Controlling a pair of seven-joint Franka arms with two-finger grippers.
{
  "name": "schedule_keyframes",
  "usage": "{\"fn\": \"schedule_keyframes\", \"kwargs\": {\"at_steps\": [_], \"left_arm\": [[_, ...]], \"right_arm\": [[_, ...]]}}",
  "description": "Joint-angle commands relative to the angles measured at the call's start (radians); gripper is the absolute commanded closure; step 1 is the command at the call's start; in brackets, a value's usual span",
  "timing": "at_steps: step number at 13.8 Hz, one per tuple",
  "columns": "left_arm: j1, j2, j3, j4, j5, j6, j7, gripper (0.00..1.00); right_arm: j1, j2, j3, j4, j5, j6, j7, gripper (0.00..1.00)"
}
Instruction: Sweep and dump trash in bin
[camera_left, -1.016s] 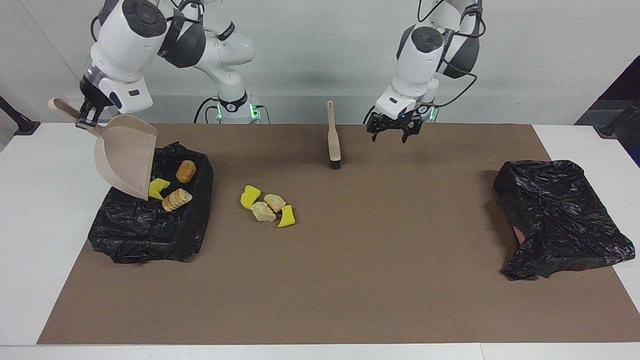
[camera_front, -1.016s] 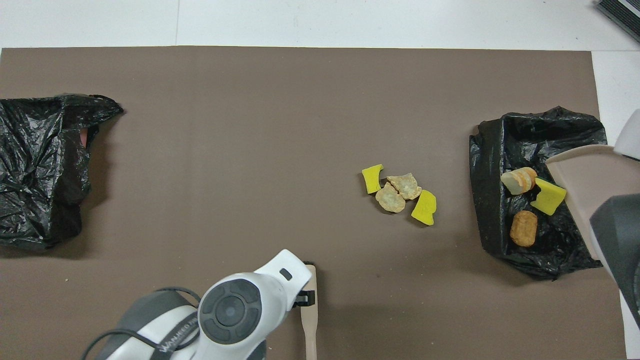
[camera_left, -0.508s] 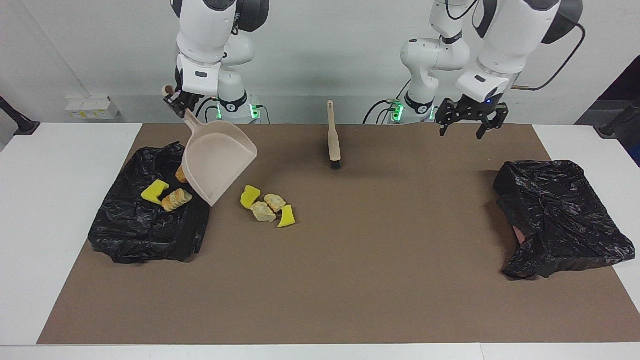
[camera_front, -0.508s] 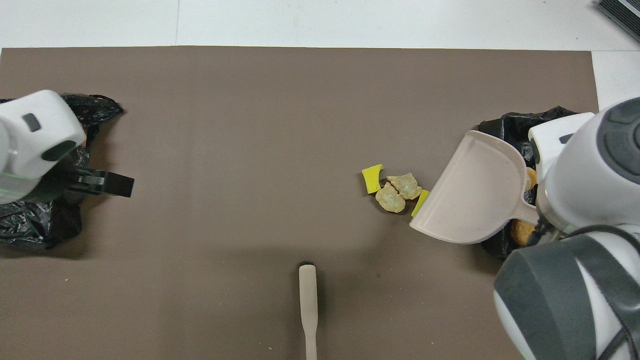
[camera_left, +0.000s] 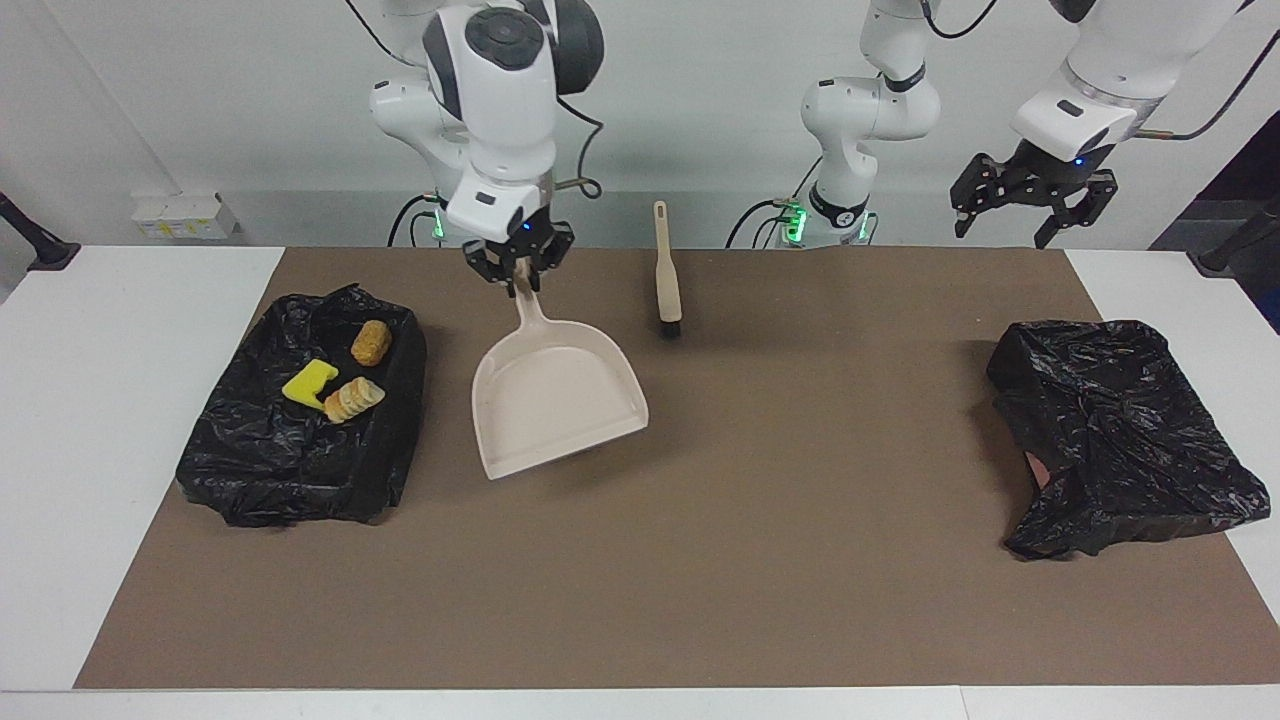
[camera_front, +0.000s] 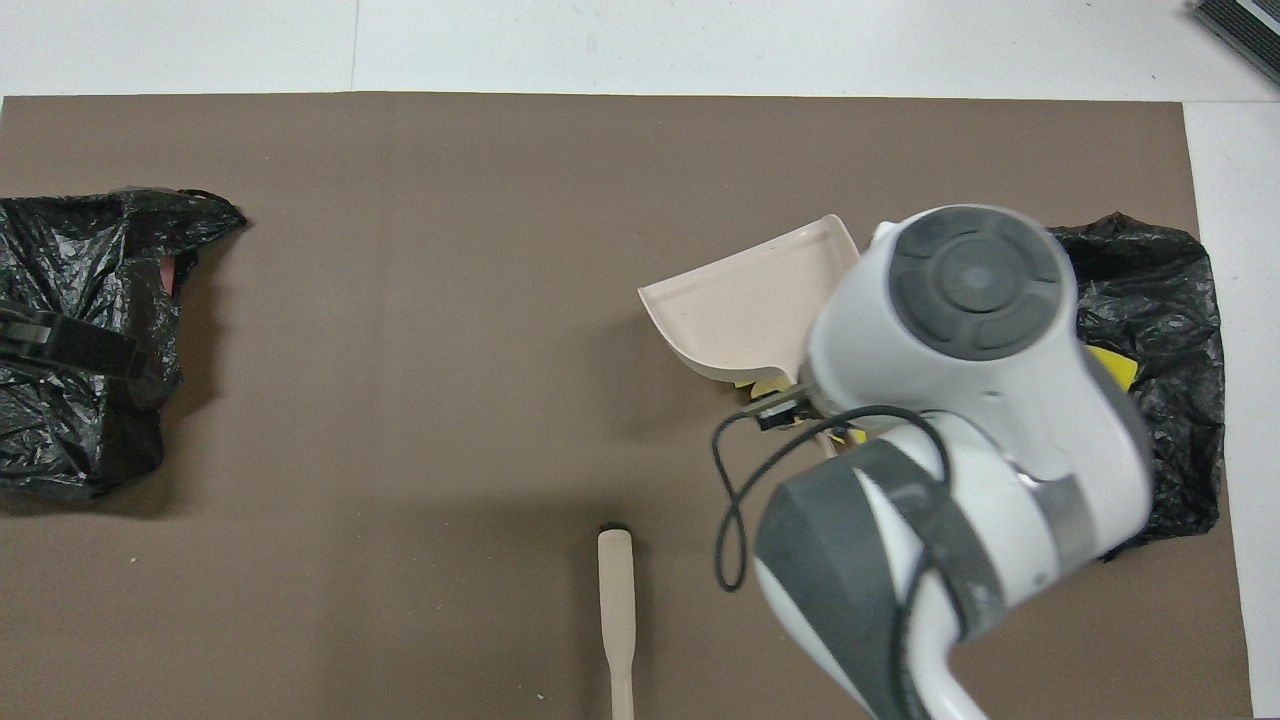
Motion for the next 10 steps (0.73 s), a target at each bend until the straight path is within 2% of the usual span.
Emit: {"fn": "schedule_keyframes", "kwargs": {"at_steps": [1, 4, 5, 7, 10], "left_arm": [[-0.044, 0.02, 0.037, 0.046, 0.018, -0.019, 0.012, 0.0], [-0.062, 0.004, 0.047, 0.039, 0.018, -0.023, -0.001, 0.0], [-0.064, -0.004, 0.054, 0.03, 0.018, -0.03, -0.007, 0.0], [-0.061, -0.007, 0.072, 0.02, 0.014, -0.024, -0.001, 0.0], [-0.041, -0.021, 0.074, 0.005, 0.012, -0.019, -0.001, 0.0]], "right_arm": [[-0.019, 0.14, 0.093, 0.035, 0.03, 0.182, 0.224, 1.0], [0.019, 0.336, 0.152, 0.161, -0.002, 0.295, 0.439, 1.0], [0.053, 0.388, 0.153, 0.178, -0.075, 0.34, 0.485, 1.0], [0.063, 0.429, 0.155, 0.176, -0.149, 0.405, 0.563, 1.0], [0.066, 0.438, 0.156, 0.166, -0.137, 0.449, 0.571, 1.0]]}}
